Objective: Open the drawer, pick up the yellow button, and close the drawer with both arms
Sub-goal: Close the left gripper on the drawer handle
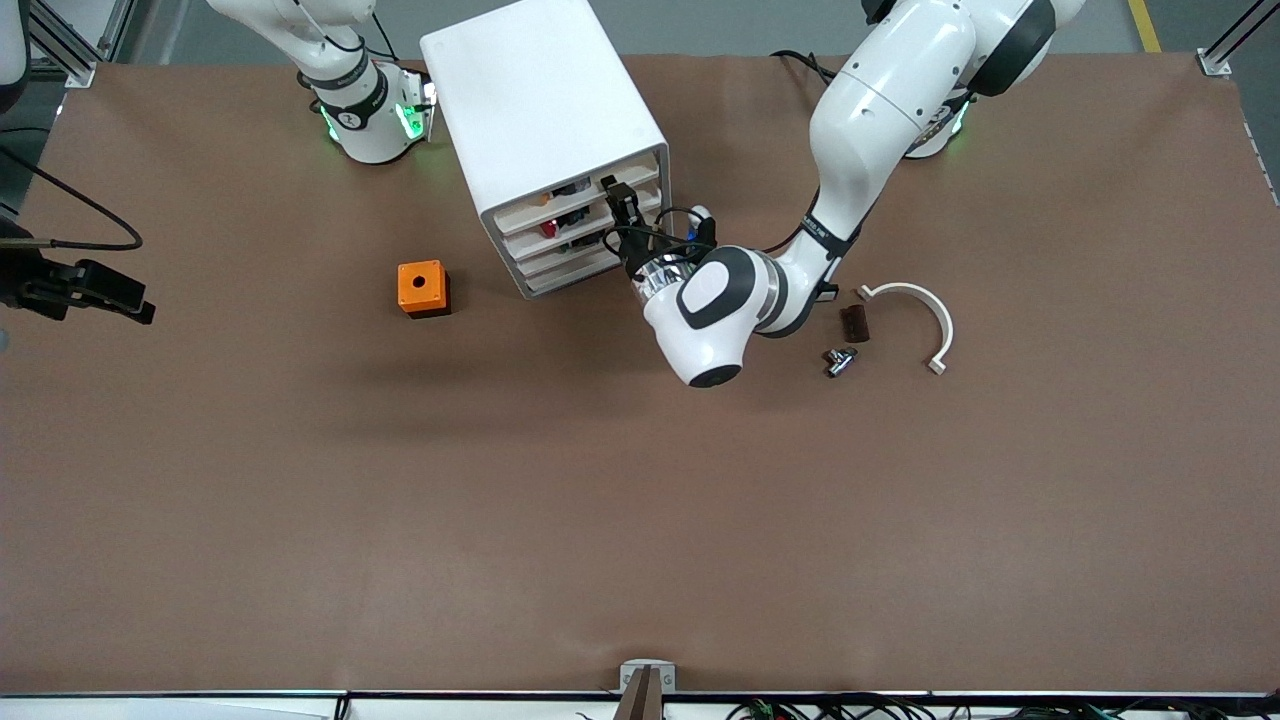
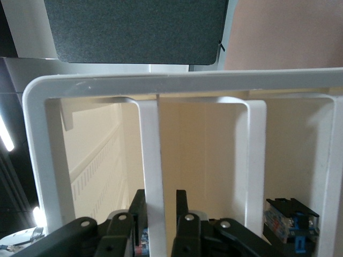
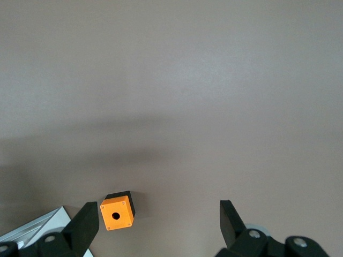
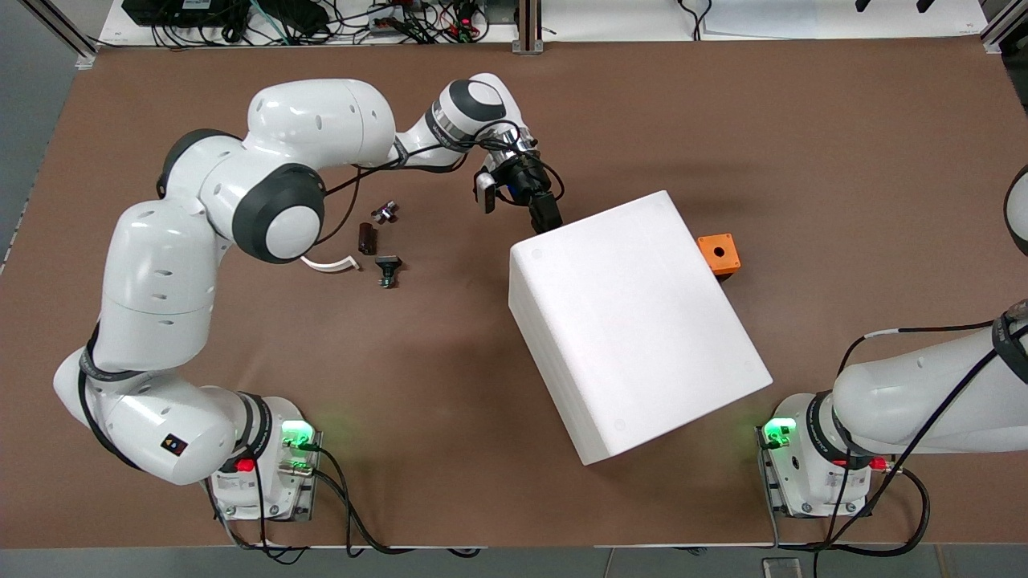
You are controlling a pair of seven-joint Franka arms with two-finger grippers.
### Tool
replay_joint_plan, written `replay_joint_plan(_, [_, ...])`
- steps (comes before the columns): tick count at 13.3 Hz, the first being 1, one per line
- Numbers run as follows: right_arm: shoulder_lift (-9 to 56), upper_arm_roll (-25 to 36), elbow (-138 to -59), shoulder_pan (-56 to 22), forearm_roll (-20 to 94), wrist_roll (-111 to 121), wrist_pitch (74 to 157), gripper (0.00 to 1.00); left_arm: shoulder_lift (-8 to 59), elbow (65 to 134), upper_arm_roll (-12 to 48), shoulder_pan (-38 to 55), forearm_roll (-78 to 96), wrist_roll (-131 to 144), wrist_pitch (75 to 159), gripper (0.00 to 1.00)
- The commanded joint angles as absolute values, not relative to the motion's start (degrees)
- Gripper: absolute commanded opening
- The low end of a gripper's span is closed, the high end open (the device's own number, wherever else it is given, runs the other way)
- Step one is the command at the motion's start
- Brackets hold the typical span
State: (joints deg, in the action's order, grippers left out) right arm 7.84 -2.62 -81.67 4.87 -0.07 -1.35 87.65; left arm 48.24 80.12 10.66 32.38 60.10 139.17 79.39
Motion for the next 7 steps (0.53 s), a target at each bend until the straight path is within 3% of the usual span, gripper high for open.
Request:
replay_joint_plan(1, [6.68,-2.64,-82.71,4.92,0.53,-0.88,87.72,1.0,48.43,79.45,10.37,32.78,61.44,140.19,78.57,0.23])
replay_joint_plan(2, [6.68,-2.64,-82.62,5.1,0.7,-0.97,87.54,1.0,48.34,79.28,10.37,32.7,61.44,140.19,78.57,0.17])
replay_joint_plan(7, [7.91,-2.64,-82.53,4.57,0.62,-1.66,85.09,1.0,47.99,76.82,8.7,29.19,60.56,139.31,78.57,0.17])
